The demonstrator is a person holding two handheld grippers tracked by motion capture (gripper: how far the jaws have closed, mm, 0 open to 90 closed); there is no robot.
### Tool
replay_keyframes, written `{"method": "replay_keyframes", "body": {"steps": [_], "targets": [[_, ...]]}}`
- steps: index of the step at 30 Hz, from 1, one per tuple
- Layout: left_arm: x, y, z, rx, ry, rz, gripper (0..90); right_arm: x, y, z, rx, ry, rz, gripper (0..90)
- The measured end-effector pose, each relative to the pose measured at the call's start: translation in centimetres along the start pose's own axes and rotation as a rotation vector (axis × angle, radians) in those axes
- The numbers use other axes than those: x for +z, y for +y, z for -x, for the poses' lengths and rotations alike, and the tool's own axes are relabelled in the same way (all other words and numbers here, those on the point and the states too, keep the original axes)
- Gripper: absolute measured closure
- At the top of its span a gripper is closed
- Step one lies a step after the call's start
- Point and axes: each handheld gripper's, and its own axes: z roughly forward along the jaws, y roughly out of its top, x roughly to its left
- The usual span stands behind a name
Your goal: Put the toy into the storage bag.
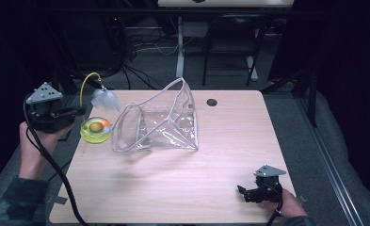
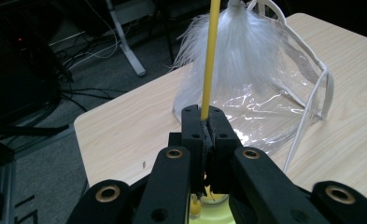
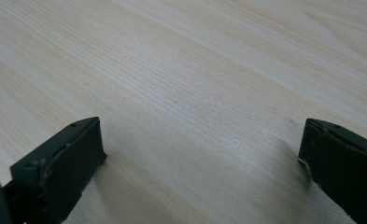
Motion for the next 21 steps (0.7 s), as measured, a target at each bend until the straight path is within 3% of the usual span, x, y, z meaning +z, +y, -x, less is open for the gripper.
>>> {"method": "replay_keyframes", "body": {"steps": [21], "targets": [[1.2, 2.7, 0.5, 0.043, -0.023, 0.008, 87.9, 0.0, 0.0, 0.0, -0.002, -0.004, -0.003, 0.0]]}}
